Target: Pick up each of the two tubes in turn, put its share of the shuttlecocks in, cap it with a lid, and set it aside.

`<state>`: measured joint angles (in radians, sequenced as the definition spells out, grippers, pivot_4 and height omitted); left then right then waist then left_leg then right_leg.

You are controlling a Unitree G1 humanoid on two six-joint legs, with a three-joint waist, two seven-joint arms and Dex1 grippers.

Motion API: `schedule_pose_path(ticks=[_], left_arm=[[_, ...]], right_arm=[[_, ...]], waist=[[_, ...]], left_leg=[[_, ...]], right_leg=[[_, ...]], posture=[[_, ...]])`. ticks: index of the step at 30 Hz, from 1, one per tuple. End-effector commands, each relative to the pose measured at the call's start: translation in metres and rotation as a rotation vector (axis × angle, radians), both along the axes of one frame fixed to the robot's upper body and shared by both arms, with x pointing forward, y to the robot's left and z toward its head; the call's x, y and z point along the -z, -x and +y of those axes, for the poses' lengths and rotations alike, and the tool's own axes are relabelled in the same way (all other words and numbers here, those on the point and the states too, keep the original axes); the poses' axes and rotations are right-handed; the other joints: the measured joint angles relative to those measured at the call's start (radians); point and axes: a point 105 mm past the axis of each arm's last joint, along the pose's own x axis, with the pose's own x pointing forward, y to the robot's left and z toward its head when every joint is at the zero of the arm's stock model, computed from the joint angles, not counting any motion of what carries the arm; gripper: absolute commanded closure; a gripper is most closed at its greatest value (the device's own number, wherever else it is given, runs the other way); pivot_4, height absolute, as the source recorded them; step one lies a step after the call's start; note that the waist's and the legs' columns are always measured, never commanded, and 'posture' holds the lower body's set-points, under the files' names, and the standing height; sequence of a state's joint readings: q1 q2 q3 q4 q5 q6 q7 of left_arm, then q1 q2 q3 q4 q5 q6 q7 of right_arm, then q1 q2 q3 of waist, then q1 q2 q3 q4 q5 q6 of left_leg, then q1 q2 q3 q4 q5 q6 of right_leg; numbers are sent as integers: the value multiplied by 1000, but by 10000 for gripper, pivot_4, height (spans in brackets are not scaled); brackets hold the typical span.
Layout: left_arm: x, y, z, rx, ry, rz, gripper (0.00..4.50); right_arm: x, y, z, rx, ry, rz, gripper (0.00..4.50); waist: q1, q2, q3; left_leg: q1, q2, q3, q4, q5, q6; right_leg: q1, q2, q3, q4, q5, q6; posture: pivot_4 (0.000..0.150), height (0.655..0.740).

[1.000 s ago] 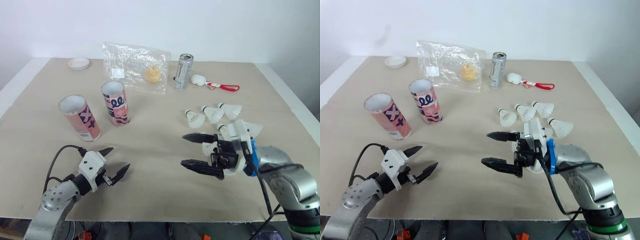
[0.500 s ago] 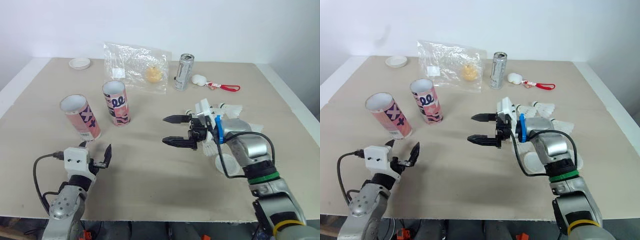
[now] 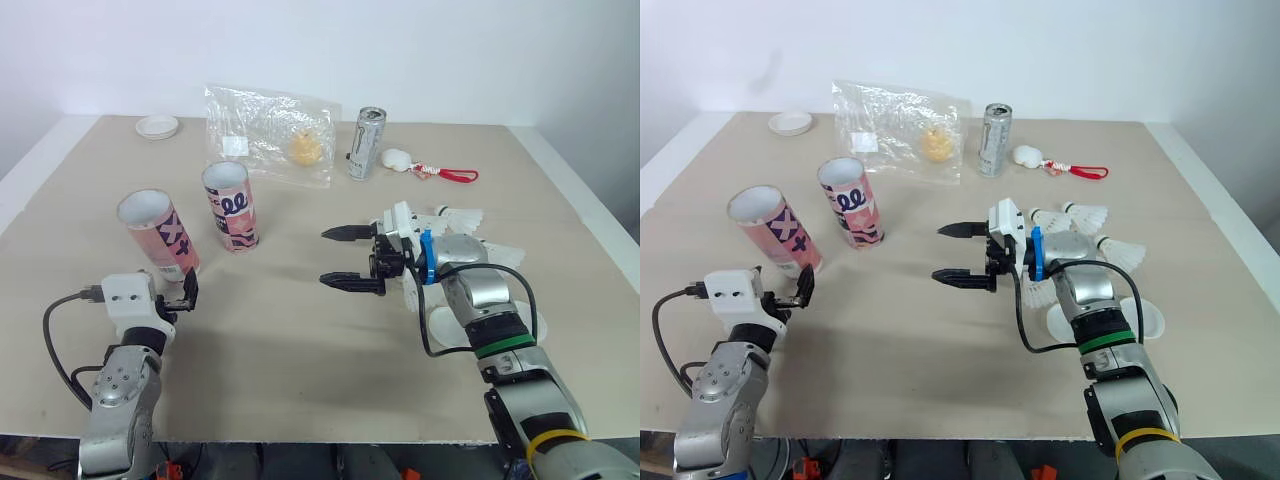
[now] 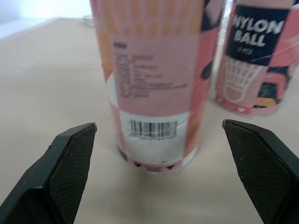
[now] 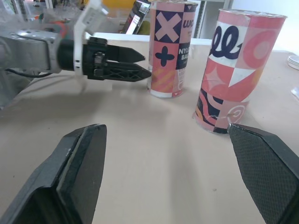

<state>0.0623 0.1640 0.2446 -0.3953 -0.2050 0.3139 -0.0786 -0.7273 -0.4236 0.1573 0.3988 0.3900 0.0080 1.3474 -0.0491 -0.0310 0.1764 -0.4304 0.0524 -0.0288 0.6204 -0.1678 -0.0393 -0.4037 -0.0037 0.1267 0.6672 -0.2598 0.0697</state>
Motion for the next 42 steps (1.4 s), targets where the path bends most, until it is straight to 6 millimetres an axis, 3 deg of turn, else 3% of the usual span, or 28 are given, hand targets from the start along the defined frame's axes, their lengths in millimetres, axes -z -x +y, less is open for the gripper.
schedule_pose_path(ticks=[1, 11, 22, 25, 29, 31, 37, 42], left_arm=[[-4, -8, 7, -3, -5, -10, 0], [12, -40, 10, 78, -15, 55, 0], [11, -62, 11, 200, -66, 49, 0], [13, -62, 10, 224, -71, 53, 0], [13, -60, 12, 217, -83, 46, 8117], [12, -58, 15, 206, -80, 39, 14502], [3, -46, 24, 207, -142, 3, 14502], [-13, -23, 23, 365, -298, -11, 14502]], right_arm=[[-14, -1, 2, -6, -18, -62, 642], [-14, 0, 4, 5, -19, -75, 642], [-17, 0, 1, 23, -14, -88, 642], [-18, -1, -1, 28, -12, -91, 642], [-17, -1, -2, 32, -7, -91, 0], [-17, -1, -2, 32, -5, -91, 0], [-21, 2, -5, 33, -10, -109, 0], [-23, 22, -13, 51, -43, -101, 0]], waist=[[0, 0, 0], [1, 0, 0], [1, 0, 0], [1, 0, 0], [1, 0, 0], [1, 0, 0], [-1, 0, 0], [1, 0, 0]], left_leg=[[0, 0, 0, 0, 0, 0], [0, 0, -1, 0, 0, 0], [0, 0, -1, -1, 0, -1], [0, 0, -1, -1, 0, -1], [0, 0, -1, -1, 0, 0], [0, 0, -1, -1, 0, -1], [0, 0, -1, -1, 0, -1], [0, 0, -1, -4, 0, -1]], right_leg=[[0, 0, 0, 0, 0, 0], [0, 0, 0, 0, 0, 0], [0, 0, -1, 0, 1, -1], [0, 0, -1, 0, 1, -1], [0, 0, -1, 0, 1, -1], [0, 0, -1, 0, 1, -1], [0, 0, 0, 0, 1, -2], [-1, 0, -1, 0, -1, -5]], posture=[[1500, 7400], [1500, 7400], [1500, 7400], [1500, 7400], [1500, 7400], [1500, 7400], [1500, 7400], [1500, 7400]])
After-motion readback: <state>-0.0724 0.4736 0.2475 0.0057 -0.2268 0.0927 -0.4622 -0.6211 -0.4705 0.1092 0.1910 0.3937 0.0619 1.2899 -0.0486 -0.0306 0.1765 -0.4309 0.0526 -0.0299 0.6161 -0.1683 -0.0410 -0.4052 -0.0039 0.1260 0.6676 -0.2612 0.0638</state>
